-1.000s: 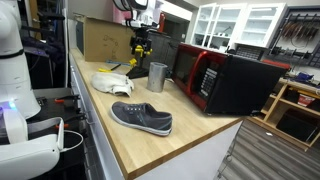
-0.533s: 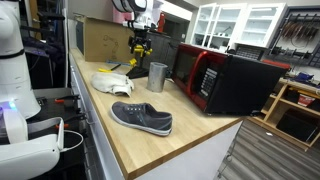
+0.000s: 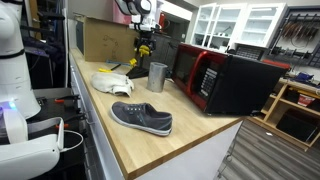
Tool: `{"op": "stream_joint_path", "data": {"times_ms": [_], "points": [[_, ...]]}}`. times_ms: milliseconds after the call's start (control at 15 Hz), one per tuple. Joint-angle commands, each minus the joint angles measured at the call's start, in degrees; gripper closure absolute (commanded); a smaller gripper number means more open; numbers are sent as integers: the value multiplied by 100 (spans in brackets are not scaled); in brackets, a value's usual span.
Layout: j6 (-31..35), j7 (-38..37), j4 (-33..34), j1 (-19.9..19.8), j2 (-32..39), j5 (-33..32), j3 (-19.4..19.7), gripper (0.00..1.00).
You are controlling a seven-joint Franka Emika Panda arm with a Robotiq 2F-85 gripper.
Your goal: Lift the biggest hammer from the holder and place it on the grey towel
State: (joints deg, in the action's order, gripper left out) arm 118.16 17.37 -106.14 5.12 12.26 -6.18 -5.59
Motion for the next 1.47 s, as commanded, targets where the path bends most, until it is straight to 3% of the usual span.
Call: {"op": "stream_joint_path", "data": {"times_ms": [0,600,1067,1400], "points": [[-95,615,520,-22,186,-8,-107,0],[-18,480,341,-22,134,-4,-93,0],[-47,914,561,33,245,453,-396,0],[-252,1402,803,73,155,333,-497,0]]}}
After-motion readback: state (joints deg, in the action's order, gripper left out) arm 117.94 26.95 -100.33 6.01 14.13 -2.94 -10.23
